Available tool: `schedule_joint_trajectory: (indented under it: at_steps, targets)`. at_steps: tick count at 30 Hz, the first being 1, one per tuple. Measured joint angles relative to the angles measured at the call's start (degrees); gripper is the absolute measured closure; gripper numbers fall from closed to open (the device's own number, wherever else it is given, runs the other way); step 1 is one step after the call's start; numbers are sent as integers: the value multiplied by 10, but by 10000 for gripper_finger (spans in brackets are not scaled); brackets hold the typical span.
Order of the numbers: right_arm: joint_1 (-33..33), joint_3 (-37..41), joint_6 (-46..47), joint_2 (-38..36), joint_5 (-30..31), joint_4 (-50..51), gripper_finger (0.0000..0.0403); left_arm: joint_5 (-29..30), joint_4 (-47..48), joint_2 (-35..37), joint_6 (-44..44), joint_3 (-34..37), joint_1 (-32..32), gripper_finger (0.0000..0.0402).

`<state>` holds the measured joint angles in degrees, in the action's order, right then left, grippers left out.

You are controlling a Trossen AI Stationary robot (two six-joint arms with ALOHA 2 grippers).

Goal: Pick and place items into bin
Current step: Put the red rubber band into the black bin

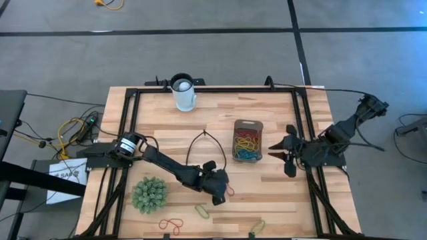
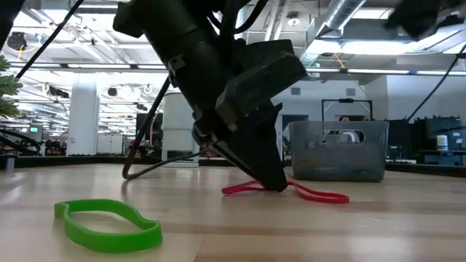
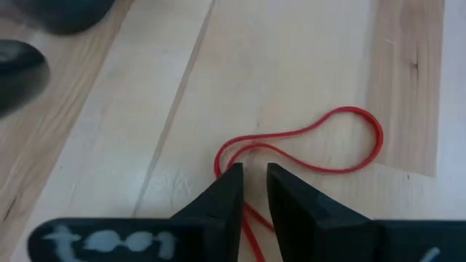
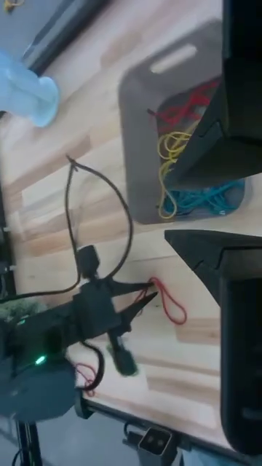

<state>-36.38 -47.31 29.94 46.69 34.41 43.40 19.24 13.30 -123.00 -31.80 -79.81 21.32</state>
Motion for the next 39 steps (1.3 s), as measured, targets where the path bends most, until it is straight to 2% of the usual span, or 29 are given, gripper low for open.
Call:
schedule_joint_trajectory:
  at_steps: [3,7,13,15,23,39]
  targets:
    - [0,90,1,-45,0,-69,310,1,3,0,-17,0,-1,344]
    - [-3,218,1,-80,-3,-238,310,8,11,0,-27,0,-1,344]
    - [-29,380,9,-83,-14,-453,310,26,-8,2,-17,-2,9,344]
    - [-35,412,10,-81,-16,-484,310,32,-4,3,-16,-12,12,344]
    - [-36,431,16,-81,-15,-512,310,70,37,5,-15,-38,14,344]
    - [-37,431,16,-77,-15,-518,310,67,46,-21,-48,-19,10,345]
